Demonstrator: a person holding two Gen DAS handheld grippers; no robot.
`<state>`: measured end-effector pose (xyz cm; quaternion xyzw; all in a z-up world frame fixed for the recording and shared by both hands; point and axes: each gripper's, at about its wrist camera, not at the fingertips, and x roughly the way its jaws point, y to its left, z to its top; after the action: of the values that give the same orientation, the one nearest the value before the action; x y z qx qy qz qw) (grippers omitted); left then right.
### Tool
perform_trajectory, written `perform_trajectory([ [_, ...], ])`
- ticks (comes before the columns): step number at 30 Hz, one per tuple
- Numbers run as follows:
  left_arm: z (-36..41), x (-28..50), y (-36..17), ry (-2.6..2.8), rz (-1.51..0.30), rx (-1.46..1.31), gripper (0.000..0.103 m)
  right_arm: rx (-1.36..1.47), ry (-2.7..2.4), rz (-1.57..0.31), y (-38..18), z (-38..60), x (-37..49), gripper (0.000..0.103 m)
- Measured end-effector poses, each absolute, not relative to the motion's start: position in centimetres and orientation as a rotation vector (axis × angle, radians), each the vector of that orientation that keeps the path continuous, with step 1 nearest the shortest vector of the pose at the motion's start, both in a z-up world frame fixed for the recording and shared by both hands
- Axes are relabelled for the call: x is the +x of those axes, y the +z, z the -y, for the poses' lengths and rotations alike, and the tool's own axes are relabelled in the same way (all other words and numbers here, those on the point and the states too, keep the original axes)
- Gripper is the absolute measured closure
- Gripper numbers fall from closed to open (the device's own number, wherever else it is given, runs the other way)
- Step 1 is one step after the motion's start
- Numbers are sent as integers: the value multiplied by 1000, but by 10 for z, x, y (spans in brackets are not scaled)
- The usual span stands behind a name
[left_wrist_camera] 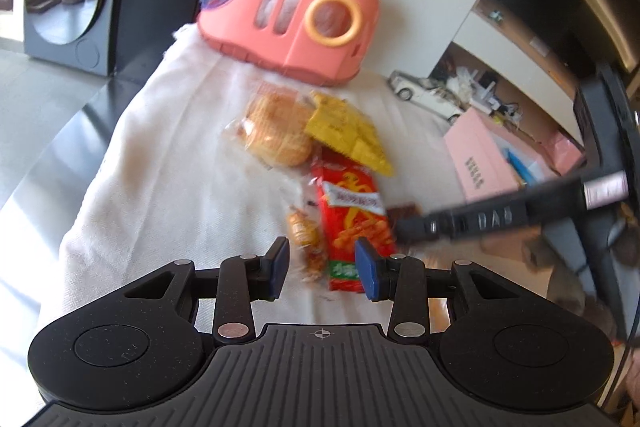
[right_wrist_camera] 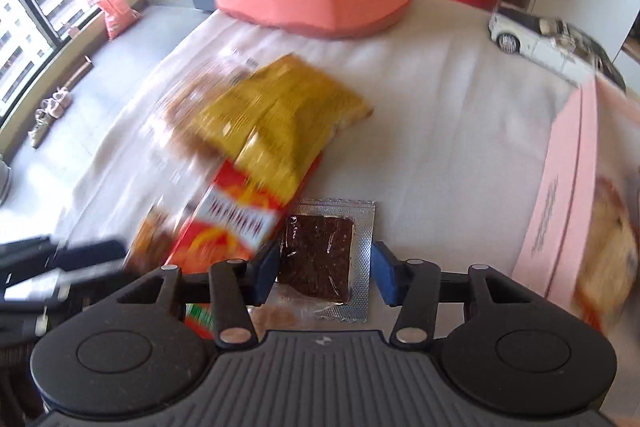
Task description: Organize snacks
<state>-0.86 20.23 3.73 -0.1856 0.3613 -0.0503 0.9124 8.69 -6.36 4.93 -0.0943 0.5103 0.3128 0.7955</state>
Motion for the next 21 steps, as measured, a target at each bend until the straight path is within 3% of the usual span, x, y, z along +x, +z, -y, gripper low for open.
perform_trajectory([
  [4,-186,-14,52,-174,-730,-372,62,-241,625,-1025,54,80,64,68],
  [10,-122,-25,49,-424,-841,-294,62,-123,595,-1060,50,115,58,68],
  [14,-86,-29,42,-415,-890,-182,60,-94,563,-987,62,143,32,67],
  [15,-80,-31,40,-396,-898,-151,60,-79,561,-967,67,150,27,66],
  [16,-74,-30,37,-377,-910,-124,59,-61,554,-947,72,160,22,58],
  [17,-71,-31,35,-364,-910,-112,54,-46,541,-924,76,169,17,45],
  [19,-69,-32,32,-339,-905,-106,53,-32,497,-871,80,185,8,28],
  [21,-69,-36,31,-324,-891,-112,55,-42,449,-843,79,198,-1,26],
])
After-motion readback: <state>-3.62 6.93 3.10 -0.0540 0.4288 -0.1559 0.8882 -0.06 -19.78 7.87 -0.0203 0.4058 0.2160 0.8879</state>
